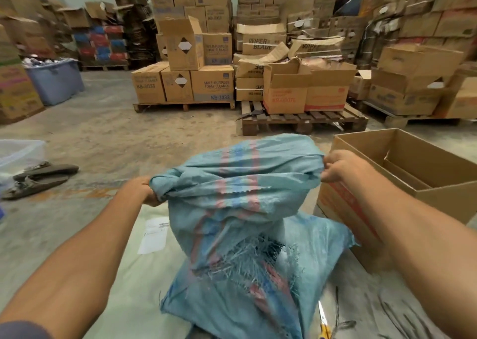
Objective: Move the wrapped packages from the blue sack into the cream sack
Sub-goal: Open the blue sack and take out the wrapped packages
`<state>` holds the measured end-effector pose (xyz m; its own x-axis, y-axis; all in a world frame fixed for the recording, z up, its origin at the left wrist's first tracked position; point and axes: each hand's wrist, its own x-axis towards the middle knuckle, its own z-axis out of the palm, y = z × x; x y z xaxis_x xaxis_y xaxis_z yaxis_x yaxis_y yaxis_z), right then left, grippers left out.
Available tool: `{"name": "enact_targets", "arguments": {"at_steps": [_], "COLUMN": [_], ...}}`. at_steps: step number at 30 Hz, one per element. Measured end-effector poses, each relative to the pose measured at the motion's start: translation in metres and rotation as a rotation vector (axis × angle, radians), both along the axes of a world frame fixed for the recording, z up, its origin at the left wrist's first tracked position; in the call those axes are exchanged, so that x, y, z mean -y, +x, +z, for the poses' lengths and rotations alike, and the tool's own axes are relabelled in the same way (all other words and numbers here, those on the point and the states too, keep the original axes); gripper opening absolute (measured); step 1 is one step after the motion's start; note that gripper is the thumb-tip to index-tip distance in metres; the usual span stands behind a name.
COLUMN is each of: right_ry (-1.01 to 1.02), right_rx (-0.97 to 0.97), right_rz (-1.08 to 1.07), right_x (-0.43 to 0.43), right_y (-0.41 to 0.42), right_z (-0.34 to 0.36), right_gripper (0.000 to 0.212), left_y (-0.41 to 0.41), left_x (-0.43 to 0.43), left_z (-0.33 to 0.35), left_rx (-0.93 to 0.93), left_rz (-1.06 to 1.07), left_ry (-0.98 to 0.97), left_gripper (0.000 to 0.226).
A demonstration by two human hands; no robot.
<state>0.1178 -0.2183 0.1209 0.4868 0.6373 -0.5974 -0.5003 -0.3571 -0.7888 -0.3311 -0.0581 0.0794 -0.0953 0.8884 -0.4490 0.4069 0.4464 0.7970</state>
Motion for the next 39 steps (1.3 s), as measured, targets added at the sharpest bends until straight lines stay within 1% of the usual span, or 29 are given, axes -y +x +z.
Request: {"name": "enact_targets", "arguments": {"at_steps": [1, 2, 3, 4, 5, 6, 7, 8, 9, 11, 12, 14, 16, 18, 19, 21, 23, 25, 26, 28, 29, 30, 31, 32, 33, 34, 35, 37, 39], "right_ry": [-0.043, -0.043, -0.055, -0.081, -0.084, -0.083, -0.053, -0.007, 0.047, 0.164, 0.192, 0.109, -0.130, -0.289, -0.300, -0.295, -0.395, -0.521, -0.535, -0.500, -0.440, -0.377, -0.277, -0.173, -0.085, -0.040, -0.019, -0.043, -0.048], "right_rx": [0.040, -0.055, -0.125, -0.167, -0.191, -0.179, -0.171, -0.201, -0.205, -0.161, -0.092, 0.154, 0.634, 1.074, 1.206, 1.323, 1.493, 1.627, 1.641, 1.526, 1.396, 1.174, 0.875, 0.559, 0.276, 0.037, -0.144, -0.357, -0.443], "right_rz": [-0.006, -0.009, -0.012, 0.012, 0.029, 0.039, 0.055, 0.075, 0.089, 0.159, 0.226, 0.429, 0.587, 0.546, 0.462, 0.276, 0.200, 0.163, 0.144, 0.109, 0.073, 0.059, 0.064, 0.087, 0.068, -0.004, -0.075, -0.189, -0.234], "right_x": [0.007, 0.017, 0.027, 0.038, 0.042, 0.048, 0.053, 0.057, 0.059, 0.060, 0.057, 0.048, 0.033, 0.022, 0.019, 0.017, 0.017, 0.016, 0.015, 0.010, 0.007, 0.004, 0.001, -0.001, -0.003, -0.001, -0.002, -0.005, 0.002], "right_y": [0.019, 0.030, 0.036, 0.037, 0.041, 0.041, 0.042, 0.041, 0.041, 0.034, 0.028, 0.010, -0.001, -0.004, -0.002, -0.004, -0.007, -0.015, -0.020, -0.024, -0.023, -0.025, -0.029, -0.034, -0.038, -0.040, -0.038, -0.020, 0.010], "right_z": [-0.010, -0.013, -0.013, -0.013, -0.015, -0.016, -0.018, -0.016, -0.016, -0.010, -0.005, 0.006, 0.007, -0.006, -0.012, -0.020, -0.022, -0.017, -0.016, -0.013, -0.013, -0.011, -0.009, -0.006, -0.003, 0.001, 0.001, -0.002, -0.006], "right_gripper": [0.033, 0.024, 0.024, 0.026, 0.028, 0.033, 0.040, 0.048, 0.050, 0.047, 0.045, 0.047, 0.059, 0.061, 0.053, 0.029, 0.016, 0.013, 0.018, 0.024, 0.025, 0.027, 0.028, 0.025, 0.019, 0.020, 0.022, 0.024, 0.029], "left_y": [-0.005, -0.012, -0.011, -0.012, -0.009, -0.007, -0.003, 0.000, 0.002, 0.005, 0.006, 0.013, 0.022, 0.030, 0.031, 0.028, 0.026, 0.029, 0.032, 0.042, 0.049, 0.055, 0.062, 0.067, 0.068, 0.067, 0.064, 0.051, 0.032], "left_x": [0.005, 0.010, 0.012, 0.010, -0.001, -0.004, -0.008, -0.009, -0.010, -0.011, -0.009, -0.013, -0.017, -0.015, -0.015, -0.010, -0.004, 0.004, 0.005, 0.005, 0.004, 0.003, -0.001, -0.005, -0.008, -0.013, -0.015, -0.021, -0.020], "left_z": [0.001, 0.003, 0.003, 0.010, 0.012, 0.011, 0.012, 0.017, 0.019, 0.025, 0.027, 0.025, 0.023, 0.017, 0.012, 0.003, 0.000, 0.004, 0.006, 0.009, 0.011, 0.013, 0.015, 0.017, 0.021, 0.021, 0.021, 0.023, 0.025], "left_rx": [-0.118, -0.120, -0.038, 0.078, 0.299, 0.507, 0.677, 0.772, 0.775, 0.472, 0.222, -0.238, -0.493, -0.673, -0.752, -0.904, -1.002, -1.059, -1.064, -0.974, -0.843, -0.650, -0.368, -0.024, 0.286, 0.500, 0.613, 0.660, 0.617], "left_rz": [-0.049, -0.110, -0.138, -0.115, 0.013, 0.128, 0.176, 0.146, 0.066, -0.190, -0.327, -0.417, -0.417, -0.398, -0.382, -0.368, -0.354, -0.322, -0.307, -0.243, -0.192, -0.144, -0.104, -0.056, 0.052, 0.211, 0.350, 0.497, 0.423], "left_ry": [0.065, 0.094, 0.137, 0.131, 0.026, -0.109, -0.209, -0.252, -0.234, -0.132, -0.058, 0.155, 0.408, 0.672, 0.768, 0.839, 0.827, 0.814, 0.799, 0.699, 0.612, 0.502, 0.332, 0.112, -0.064, -0.185, -0.248, -0.337, -0.318], "left_gripper": [0.070, 0.061, 0.049, 0.028, 0.013, 0.013, 0.023, 0.037, 0.055, 0.090, 0.104, 0.110, 0.094, 0.067, 0.054, 0.034, 0.022, 0.017, 0.013, 0.010, 0.013, 0.016, 0.016, 0.014, 0.019, 0.022, 0.020, 0.017, 0.020]}}
